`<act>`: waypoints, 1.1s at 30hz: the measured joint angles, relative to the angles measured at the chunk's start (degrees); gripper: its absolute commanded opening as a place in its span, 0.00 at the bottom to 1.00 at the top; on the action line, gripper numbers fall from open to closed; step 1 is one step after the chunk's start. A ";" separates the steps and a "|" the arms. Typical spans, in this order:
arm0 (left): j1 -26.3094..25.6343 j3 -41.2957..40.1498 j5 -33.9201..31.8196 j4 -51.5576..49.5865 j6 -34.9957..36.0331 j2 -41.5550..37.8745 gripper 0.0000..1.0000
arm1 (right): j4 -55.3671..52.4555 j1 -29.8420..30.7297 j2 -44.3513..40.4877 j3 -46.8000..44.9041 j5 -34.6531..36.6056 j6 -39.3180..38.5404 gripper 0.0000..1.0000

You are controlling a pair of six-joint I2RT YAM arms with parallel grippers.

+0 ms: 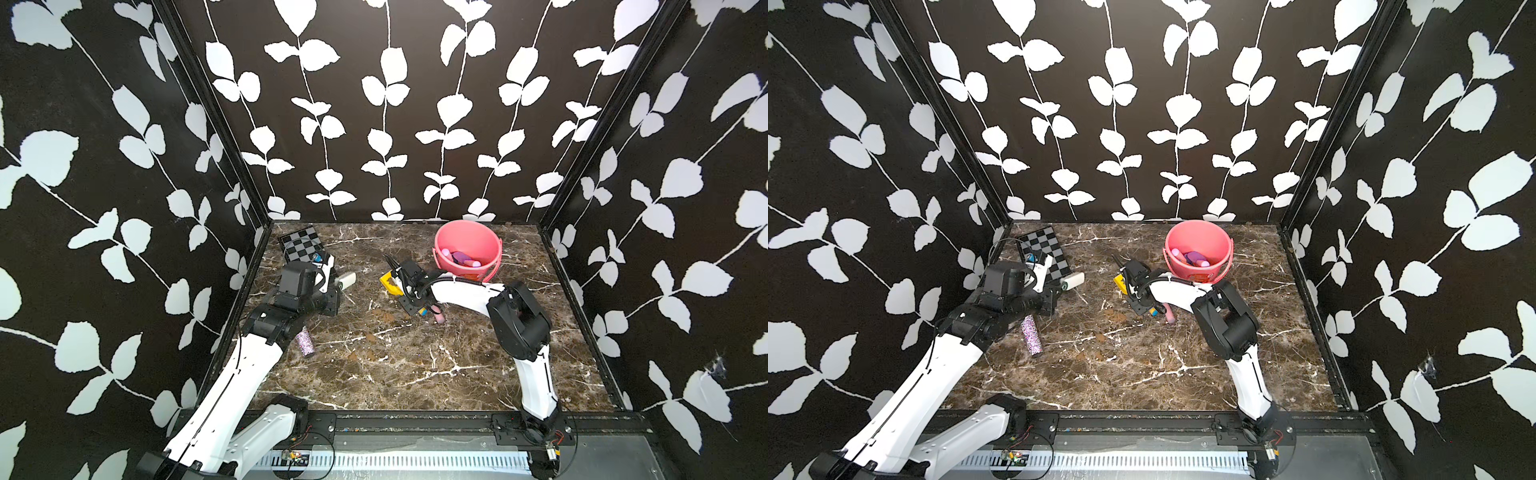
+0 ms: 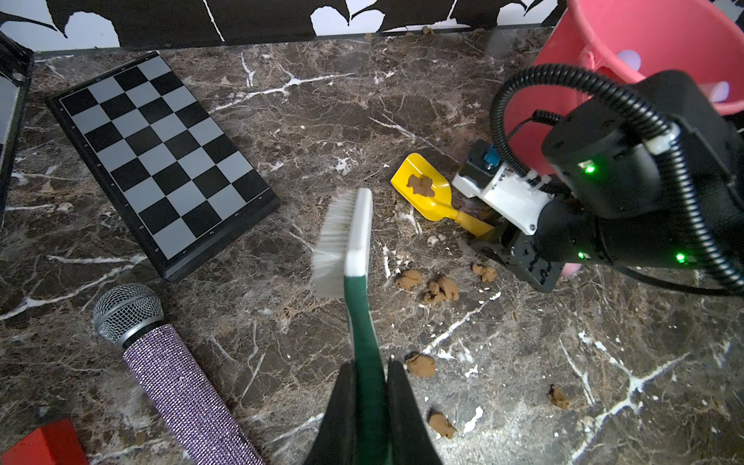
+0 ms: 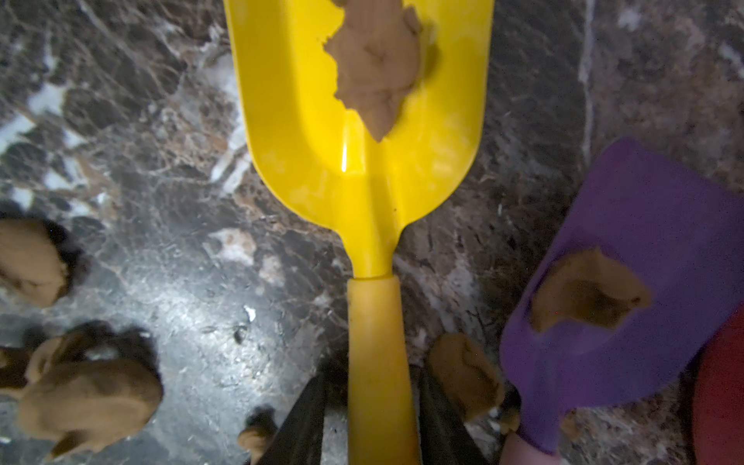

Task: Brush the soil off the hand trowel and place it into the bucket
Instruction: Pick up the hand trowel from the center of the board, then brush off the soil from the hand trowel.

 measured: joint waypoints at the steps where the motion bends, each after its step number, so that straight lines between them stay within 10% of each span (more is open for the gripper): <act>1: 0.00 0.00 0.00 0.00 0.02 0.00 0.00 | 0.26 -0.04 -0.26 -0.48 -0.02 0.31 0.38; 24: 0.04 -0.83 3.52 1.53 -2.62 -0.31 0.00 | 1.14 -0.15 -5.60 -6.27 -0.79 1.64 0.00; 33: 0.04 -2.36 12.41 5.97 -11.93 -3.19 0.00 | 0.79 -0.17 -18.58 -10.40 -3.58 2.21 0.00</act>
